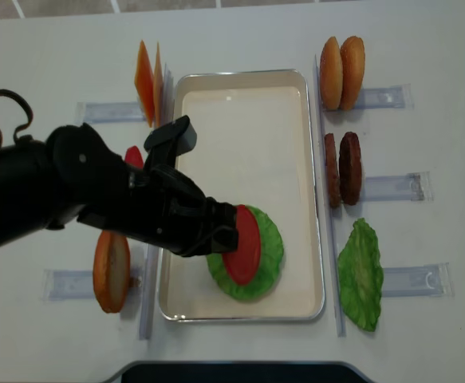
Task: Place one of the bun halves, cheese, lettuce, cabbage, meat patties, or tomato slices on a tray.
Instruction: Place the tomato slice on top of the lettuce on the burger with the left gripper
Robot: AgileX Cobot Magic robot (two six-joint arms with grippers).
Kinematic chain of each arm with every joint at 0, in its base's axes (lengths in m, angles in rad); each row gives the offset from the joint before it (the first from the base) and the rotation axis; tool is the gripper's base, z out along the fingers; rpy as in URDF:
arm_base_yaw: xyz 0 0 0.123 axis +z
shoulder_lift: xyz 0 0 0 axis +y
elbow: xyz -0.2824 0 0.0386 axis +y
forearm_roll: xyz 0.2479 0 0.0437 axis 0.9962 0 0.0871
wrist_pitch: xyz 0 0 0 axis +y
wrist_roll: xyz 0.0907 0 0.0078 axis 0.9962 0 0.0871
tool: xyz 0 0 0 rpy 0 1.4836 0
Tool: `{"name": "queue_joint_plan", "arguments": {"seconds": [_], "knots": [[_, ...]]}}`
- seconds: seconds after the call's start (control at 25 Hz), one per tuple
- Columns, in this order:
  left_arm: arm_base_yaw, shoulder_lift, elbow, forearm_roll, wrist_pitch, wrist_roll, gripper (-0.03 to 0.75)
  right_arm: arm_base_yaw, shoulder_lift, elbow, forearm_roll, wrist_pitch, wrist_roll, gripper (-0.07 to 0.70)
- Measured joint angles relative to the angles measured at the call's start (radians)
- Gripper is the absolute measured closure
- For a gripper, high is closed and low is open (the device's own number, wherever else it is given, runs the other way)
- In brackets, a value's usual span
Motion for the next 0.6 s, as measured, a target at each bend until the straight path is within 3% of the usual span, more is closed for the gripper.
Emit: {"name": "queue_joint_plan", "arguments": {"seconds": [0.36,0.6], "knots": [[0.0,0.053,0.0,-0.145,-0.015,0.15,0.655,0.0,0.0,0.0,0.0,0.0,0.0,0.095],[0.0,0.065,0.0,-0.16,-0.023,0.169,0.655,0.0,0.0,0.0,0.0,0.0,0.0,0.095]]}}
